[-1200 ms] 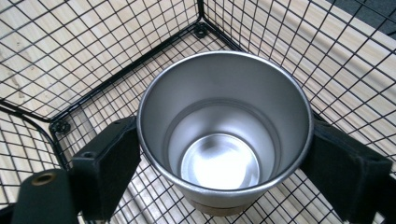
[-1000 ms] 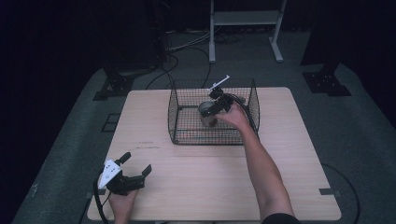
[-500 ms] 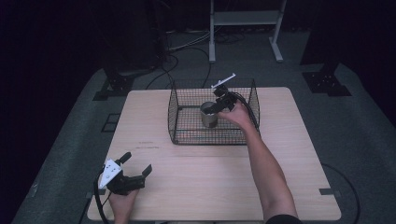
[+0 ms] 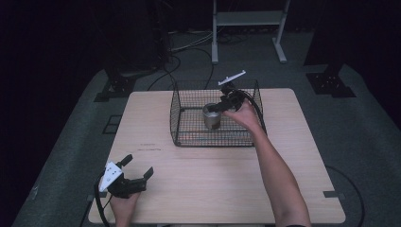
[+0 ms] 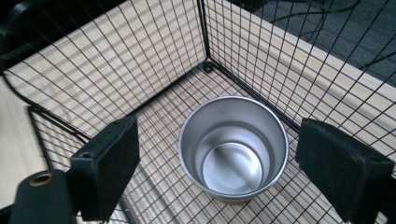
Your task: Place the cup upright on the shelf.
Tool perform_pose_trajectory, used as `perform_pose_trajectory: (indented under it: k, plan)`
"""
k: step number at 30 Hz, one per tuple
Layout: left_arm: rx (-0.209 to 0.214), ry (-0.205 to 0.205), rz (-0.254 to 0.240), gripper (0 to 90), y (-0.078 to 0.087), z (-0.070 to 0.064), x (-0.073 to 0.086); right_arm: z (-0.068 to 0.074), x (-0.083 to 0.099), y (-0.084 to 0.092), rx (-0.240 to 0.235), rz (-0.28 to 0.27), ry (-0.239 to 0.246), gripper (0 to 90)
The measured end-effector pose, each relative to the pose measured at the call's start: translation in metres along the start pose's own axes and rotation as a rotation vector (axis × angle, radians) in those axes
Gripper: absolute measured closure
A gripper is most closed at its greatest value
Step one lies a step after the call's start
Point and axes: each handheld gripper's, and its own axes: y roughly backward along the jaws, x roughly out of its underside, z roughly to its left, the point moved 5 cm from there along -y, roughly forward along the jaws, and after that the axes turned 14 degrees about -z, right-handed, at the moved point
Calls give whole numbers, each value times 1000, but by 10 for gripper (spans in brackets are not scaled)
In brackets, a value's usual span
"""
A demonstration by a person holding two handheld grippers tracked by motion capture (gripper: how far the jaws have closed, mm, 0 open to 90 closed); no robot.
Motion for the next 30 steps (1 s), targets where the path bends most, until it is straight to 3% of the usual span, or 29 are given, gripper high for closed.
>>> perform_pose_trajectory:
  k: [5, 16, 25, 30]
  plan:
    - [5, -1, 3, 0, 0, -1, 0, 6, -5, 12, -35, -31, -34, 133]
    - [6, -5, 4, 0, -1, -1, 0, 17, -6, 23, -75, -41, -30, 133]
    - [4, -4, 2, 0, -2, -1, 0, 28, -3, 37, -83, -24, 19, 133]
    - [3, -4, 3, 0, -2, -1, 0, 29, -1, 46, -92, -22, 20, 133]
